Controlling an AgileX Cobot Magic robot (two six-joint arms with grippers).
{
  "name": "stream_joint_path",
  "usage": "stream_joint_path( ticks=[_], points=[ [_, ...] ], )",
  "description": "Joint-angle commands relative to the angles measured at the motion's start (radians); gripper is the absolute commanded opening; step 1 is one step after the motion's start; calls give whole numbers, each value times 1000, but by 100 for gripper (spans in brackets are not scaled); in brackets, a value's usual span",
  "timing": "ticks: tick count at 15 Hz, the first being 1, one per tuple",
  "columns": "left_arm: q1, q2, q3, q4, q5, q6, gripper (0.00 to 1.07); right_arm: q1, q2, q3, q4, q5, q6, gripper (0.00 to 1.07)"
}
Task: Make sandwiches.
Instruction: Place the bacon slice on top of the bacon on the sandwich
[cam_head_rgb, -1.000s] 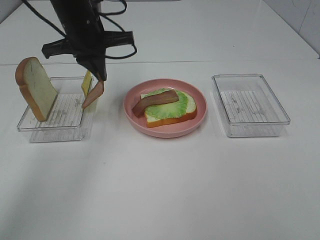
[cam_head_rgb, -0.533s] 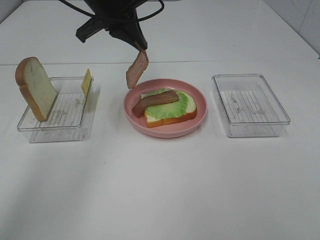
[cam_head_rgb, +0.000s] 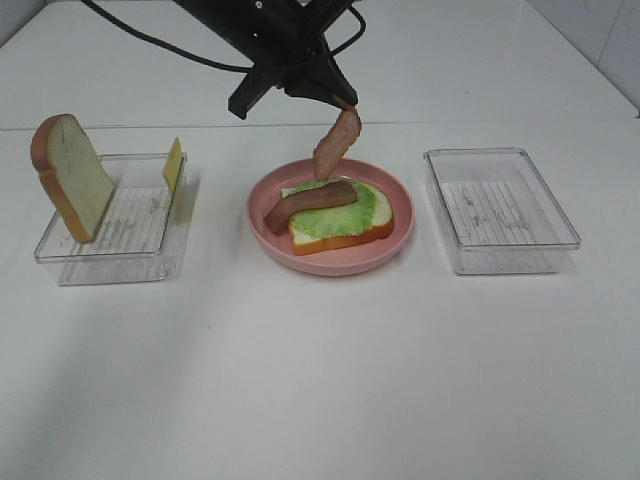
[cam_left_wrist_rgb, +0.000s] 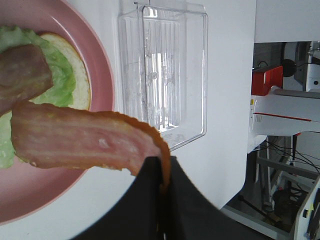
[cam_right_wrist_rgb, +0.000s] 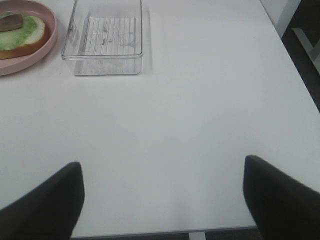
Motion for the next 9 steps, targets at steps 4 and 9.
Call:
stream_joint_path(
  ticks=[4, 9],
  points=[
    [-26, 76, -2, -93, -137, 15, 0, -5, -30, 4, -2, -10, -7, 85],
    [-26, 143, -2, -129, -145, 56, 0, -5, -30, 4, -2, -10, -7, 85]
  ],
)
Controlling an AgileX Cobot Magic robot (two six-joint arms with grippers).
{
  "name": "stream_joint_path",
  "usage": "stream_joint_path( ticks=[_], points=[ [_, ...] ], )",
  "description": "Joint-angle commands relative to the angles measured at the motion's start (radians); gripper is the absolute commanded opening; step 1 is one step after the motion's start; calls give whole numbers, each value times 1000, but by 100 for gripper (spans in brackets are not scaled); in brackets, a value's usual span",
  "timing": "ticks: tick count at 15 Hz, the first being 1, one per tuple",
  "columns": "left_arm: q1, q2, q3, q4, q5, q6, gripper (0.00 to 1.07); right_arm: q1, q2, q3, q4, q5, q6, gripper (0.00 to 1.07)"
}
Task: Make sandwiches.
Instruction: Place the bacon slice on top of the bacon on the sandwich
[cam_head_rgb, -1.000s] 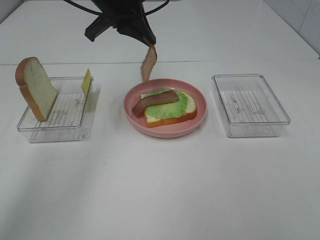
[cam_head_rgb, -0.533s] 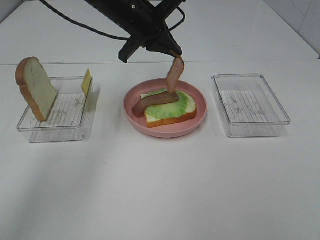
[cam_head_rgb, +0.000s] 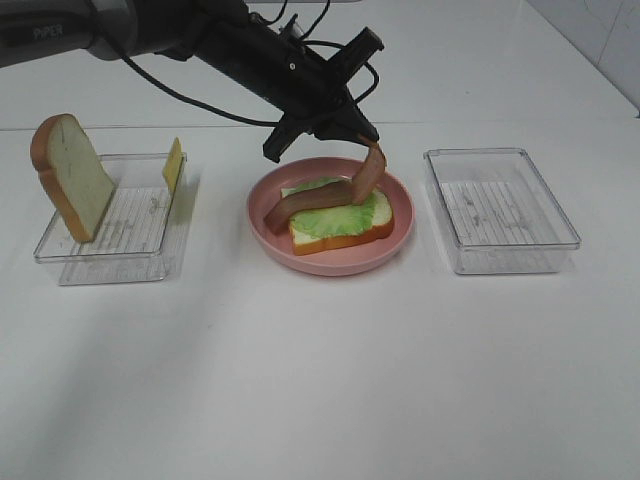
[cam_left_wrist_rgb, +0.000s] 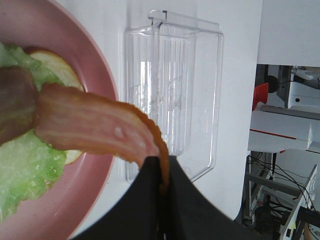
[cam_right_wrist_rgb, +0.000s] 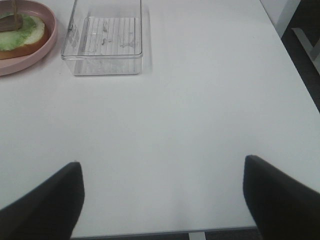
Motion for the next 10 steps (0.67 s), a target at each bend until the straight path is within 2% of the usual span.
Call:
stream_joint_path(
  ticks=[1, 2, 4, 5, 6, 8, 9, 10],
  points=[
    [-5, 26, -2, -68, -6, 10, 0, -5, -30, 4, 0, -10, -7, 85],
    [-5, 31, -2, -96, -11, 20, 0, -5, -30, 4, 0, -10, -7, 85],
    [-5, 34, -2, -168, -16, 84, 0, -5, -30, 4, 0, -10, -7, 85],
    [-5, 34, -2, -268, -27, 151, 0, -5, -30, 4, 0, -10, -7, 85],
    [-5, 34, -2, -312, -29, 180, 0, -5, -30, 4, 0, -10, -7, 85],
    [-5, 36, -2, -315, -28, 196, 0, -5, -30, 4, 0, -10, -7, 85],
    [-5, 40, -2, -242, -15, 181, 0, -5, -30, 4, 0, -10, -7, 85],
    [-5, 41, -2, -208, -6, 170, 0, -5, -30, 4, 0, -10, -7, 85]
  ],
)
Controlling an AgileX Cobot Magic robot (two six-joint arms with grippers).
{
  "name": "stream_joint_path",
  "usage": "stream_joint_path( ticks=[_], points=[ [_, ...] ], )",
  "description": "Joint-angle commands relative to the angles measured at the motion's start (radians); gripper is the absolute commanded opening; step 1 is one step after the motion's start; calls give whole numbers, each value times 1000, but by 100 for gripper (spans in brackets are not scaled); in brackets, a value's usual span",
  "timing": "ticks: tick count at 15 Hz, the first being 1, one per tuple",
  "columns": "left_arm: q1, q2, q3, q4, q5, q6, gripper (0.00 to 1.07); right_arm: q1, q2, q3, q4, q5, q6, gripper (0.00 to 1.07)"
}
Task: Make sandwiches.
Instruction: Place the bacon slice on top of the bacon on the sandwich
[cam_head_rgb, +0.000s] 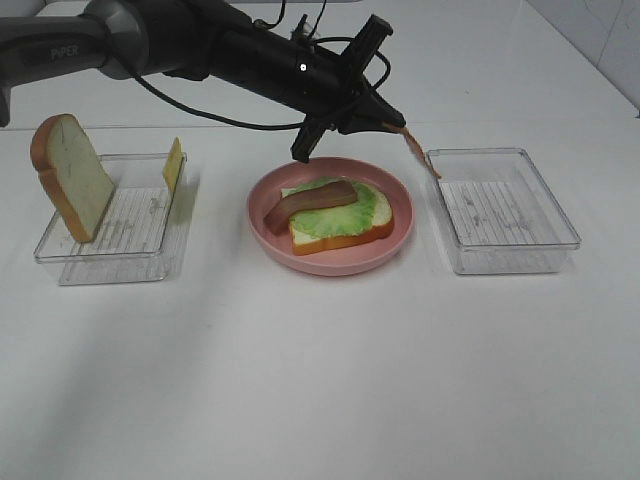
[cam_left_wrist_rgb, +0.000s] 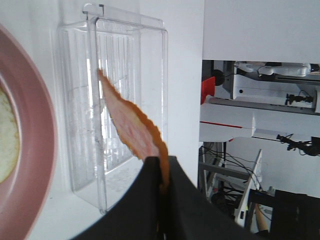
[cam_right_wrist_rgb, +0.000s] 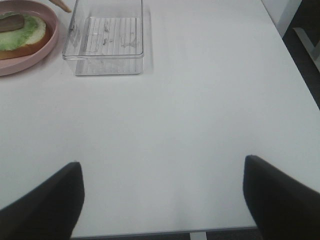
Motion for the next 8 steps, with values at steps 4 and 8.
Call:
stream_joint_path(
  ticks=[4, 8],
  points=[
    [-4, 5, -2, 320, 101, -162, 0, -5, -30, 4, -4, -10, -7, 85],
    [-2, 3, -2, 521, 180, -241, 0, -5, -30, 4, -4, -10, -7, 85]
  ],
)
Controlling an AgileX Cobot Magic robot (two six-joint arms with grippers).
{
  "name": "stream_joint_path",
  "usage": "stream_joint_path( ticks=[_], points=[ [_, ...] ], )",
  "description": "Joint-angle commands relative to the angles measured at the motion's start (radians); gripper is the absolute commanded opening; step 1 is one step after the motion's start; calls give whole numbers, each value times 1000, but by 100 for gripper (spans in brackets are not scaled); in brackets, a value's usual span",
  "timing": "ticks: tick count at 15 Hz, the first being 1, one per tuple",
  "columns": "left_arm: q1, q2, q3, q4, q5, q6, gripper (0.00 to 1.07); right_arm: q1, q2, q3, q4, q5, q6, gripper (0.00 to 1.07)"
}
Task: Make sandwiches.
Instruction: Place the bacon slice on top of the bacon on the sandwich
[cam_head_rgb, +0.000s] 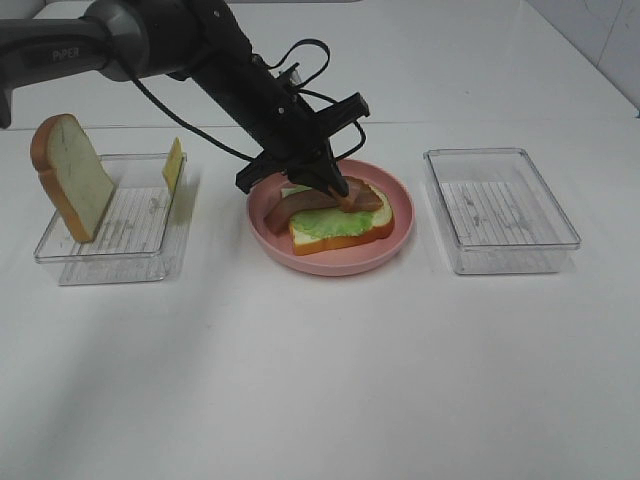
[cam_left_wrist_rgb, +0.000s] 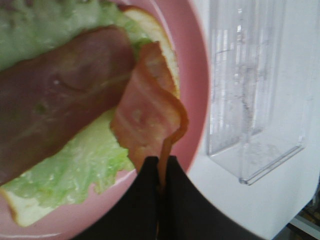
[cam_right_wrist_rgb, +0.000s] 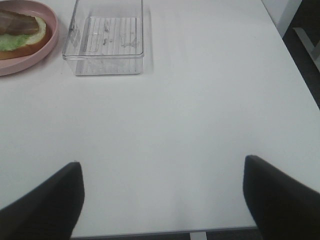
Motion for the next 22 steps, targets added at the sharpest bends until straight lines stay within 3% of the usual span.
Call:
stream_joint_path(
  ticks=[1, 5, 6, 9, 14, 15, 17, 18, 20, 21, 22],
  points=[
    [-2, -2, -2, 30, 21, -15, 0, -5, -30, 4, -4, -10, -7, 85],
    [-2, -7, -2, 97, 24, -93, 0, -5, -30, 4, -4, -10, -7, 85],
    [-2, -9, -2, 155, 33, -138, 0, -5, -30, 4, -4, -10, -7, 85],
    [-2, -24, -2, 243, 38, -145, 0, -5, -30, 4, -4, -10, -7, 85],
    [-3, -23, -2, 257, 45, -154, 3, -5, -30, 4, -4, -10, -7, 85],
    [-3, -23, -2, 269, 48, -154, 11, -5, -30, 4, -4, -10, -7, 85],
    [-3, -23, -2, 283, 63, -154, 43, -5, -30, 4, -4, -10, -7, 85],
    [-3, -24, -2, 283, 67, -154, 52, -5, -30, 4, -4, -10, -7, 85],
    [-5, -32, -15, 284, 91, -127, 81, -5, -30, 4, -4, -10, -7, 85],
    [-5, -34, -52, 290, 132, -94, 92, -5, -30, 4, -4, -10, -7, 85],
    [-5, -35, -94, 298, 163, -83, 93, -5, -30, 4, -4, -10, -7, 85]
  ],
)
